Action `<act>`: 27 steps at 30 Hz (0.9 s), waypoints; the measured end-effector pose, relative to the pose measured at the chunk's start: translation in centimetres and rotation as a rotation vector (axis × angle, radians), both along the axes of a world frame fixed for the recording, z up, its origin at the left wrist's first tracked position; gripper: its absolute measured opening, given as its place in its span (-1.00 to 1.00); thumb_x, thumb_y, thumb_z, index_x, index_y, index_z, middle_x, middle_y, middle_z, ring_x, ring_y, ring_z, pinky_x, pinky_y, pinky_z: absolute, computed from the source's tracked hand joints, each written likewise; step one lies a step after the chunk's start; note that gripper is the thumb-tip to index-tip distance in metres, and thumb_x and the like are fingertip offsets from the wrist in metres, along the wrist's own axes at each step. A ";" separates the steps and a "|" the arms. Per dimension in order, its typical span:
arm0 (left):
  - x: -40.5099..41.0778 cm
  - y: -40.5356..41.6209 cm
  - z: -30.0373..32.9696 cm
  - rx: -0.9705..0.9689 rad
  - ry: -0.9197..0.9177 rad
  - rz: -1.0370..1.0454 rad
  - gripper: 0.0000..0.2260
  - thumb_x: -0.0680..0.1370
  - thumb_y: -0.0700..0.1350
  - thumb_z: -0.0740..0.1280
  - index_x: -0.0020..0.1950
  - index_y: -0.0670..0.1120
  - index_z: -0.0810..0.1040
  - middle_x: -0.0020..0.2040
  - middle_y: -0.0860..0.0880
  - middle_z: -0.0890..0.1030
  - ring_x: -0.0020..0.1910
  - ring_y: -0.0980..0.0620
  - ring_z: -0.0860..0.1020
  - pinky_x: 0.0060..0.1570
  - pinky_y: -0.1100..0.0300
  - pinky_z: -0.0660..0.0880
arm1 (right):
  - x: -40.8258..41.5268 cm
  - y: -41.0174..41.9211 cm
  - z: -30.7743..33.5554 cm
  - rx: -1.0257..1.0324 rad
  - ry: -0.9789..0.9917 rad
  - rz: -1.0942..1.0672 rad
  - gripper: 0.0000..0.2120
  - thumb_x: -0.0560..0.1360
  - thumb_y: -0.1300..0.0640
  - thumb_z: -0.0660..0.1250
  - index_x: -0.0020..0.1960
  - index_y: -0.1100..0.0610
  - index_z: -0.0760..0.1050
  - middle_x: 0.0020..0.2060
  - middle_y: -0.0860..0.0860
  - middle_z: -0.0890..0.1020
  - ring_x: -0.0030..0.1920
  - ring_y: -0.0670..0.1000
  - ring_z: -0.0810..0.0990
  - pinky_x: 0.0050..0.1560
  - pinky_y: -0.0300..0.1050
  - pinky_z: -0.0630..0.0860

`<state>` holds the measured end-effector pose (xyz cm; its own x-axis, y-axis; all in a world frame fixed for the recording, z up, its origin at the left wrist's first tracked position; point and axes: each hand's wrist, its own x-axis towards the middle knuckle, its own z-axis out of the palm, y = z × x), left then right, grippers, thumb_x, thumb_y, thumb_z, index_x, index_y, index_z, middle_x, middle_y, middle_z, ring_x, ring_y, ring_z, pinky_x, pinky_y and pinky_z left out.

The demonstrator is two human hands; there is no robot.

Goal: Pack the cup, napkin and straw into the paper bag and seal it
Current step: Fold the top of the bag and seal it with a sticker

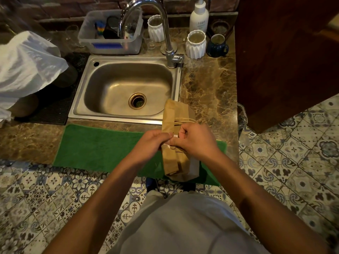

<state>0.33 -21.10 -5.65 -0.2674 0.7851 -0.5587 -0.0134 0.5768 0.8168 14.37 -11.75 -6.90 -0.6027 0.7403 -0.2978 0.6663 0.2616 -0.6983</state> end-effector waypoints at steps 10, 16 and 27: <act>0.0 -0.7 -0.4 0.035 0.111 -0.066 -0.68 0.68 -0.09 0.23 -0.11 -0.27 0.62 -0.23 -0.20 0.65 -0.33 0.02 0.59 -0.33 0.30 0.52 | 1.8 -0.9 0.8 0.068 0.170 -0.045 -0.75 0.51 -0.14 0.44 -0.11 0.04 0.56 -0.17 -0.10 0.60 -0.18 -0.12 0.52 -0.17 -0.13 0.47; 0.1 -0.4 -0.3 0.060 0.148 -0.028 -0.68 0.69 -0.08 0.23 -0.14 -0.24 0.60 -0.33 -0.08 0.59 -0.38 0.03 0.54 -0.32 0.13 0.48 | 1.9 -5.7 0.3 0.316 -0.043 0.205 -0.24 0.62 -0.39 -0.09 0.60 0.09 0.25 0.62 0.07 0.23 0.63 0.09 0.12 0.58 0.16 0.11; 0.0 -0.9 -0.8 0.070 0.218 -0.098 -0.67 0.69 -0.07 0.21 -0.07 -0.27 0.61 -0.25 -0.17 0.62 -0.31 -0.02 0.57 -0.23 0.03 0.52 | 2.3 -6.9 0.3 0.336 -0.118 0.227 -0.15 0.59 -0.45 -0.18 0.60 0.13 0.24 0.61 0.13 0.24 0.64 0.16 0.13 0.56 0.26 0.17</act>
<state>0.32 -22.00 -6.47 -0.2960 0.8481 -0.4393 0.2206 0.5082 0.8325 16.64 -18.61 -6.57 -0.7380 0.6604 -0.1387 0.6355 0.6112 -0.4717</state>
